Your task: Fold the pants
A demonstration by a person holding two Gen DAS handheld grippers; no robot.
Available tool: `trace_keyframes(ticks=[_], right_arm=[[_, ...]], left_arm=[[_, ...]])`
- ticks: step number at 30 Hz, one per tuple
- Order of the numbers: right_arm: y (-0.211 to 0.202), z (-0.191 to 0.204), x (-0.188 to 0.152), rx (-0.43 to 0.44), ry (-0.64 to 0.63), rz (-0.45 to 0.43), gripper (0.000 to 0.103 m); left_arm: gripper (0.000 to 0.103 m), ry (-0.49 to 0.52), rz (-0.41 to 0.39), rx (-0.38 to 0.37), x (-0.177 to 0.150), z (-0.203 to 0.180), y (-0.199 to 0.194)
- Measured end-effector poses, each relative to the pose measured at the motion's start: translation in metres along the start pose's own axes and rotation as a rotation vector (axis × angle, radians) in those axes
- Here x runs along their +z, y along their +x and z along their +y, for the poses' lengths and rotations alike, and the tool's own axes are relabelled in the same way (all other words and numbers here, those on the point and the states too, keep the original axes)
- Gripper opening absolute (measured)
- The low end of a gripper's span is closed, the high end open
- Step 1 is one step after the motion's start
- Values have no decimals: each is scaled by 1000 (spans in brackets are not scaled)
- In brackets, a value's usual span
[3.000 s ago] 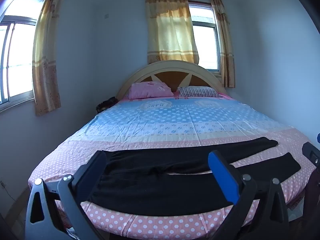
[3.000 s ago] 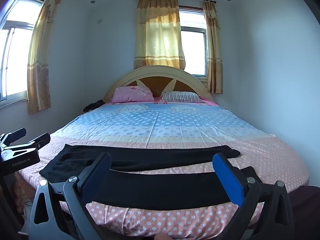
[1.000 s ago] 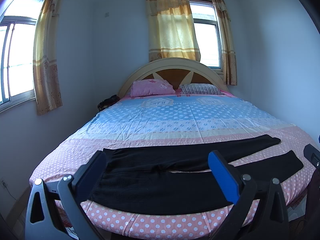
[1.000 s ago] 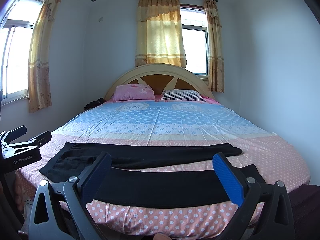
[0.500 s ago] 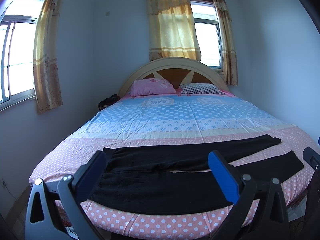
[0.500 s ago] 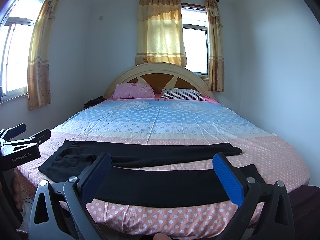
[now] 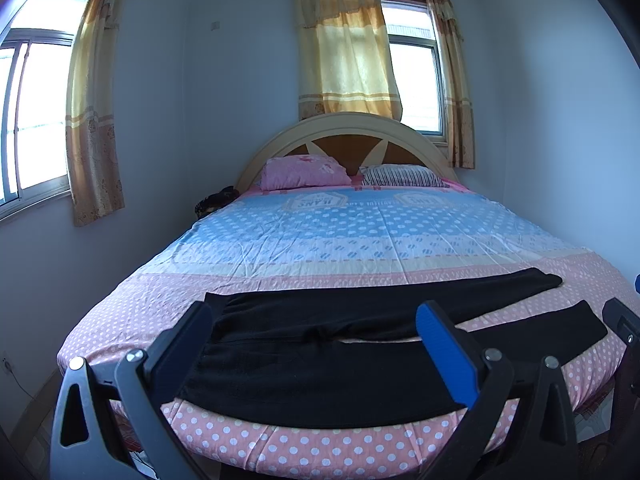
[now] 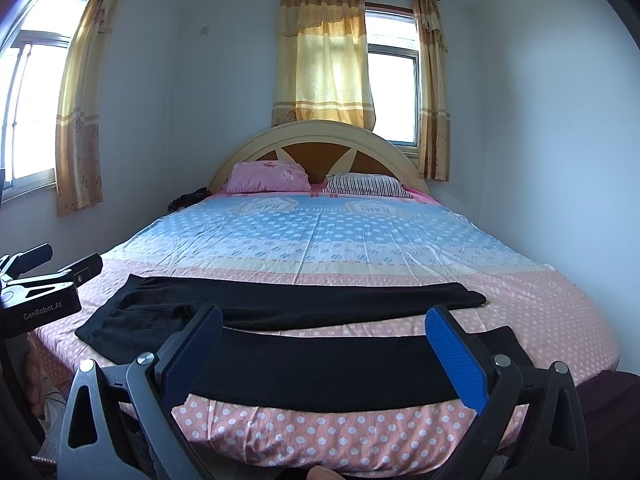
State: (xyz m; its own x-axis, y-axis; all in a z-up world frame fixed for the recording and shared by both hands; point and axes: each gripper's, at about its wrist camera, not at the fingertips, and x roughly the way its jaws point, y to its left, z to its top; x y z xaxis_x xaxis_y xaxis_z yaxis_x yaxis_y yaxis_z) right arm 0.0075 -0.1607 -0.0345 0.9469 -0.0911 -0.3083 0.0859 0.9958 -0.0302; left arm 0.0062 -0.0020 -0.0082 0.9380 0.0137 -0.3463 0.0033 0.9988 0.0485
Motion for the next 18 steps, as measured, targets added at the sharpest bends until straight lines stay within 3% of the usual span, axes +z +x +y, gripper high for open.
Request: trace_keyframes(ticks=[2, 7, 10, 14, 18], right_arm=[[2, -1, -1, 10, 7, 3, 102], [13, -7, -5, 135, 39, 47, 102], [29, -10, -11, 150, 46, 109, 102], [54, -18, -20, 134, 66, 195, 102], [88, -33, -39, 97, 86, 317, 102]], left_arm=[[103, -1, 4, -2, 0, 0, 1], [103, -5, 14, -4, -2, 1, 5], [103, -4, 34, -8, -4, 2, 13], [103, -30, 124, -55, -10, 13, 41], [103, -37, 171, 5, -13, 39, 81]])
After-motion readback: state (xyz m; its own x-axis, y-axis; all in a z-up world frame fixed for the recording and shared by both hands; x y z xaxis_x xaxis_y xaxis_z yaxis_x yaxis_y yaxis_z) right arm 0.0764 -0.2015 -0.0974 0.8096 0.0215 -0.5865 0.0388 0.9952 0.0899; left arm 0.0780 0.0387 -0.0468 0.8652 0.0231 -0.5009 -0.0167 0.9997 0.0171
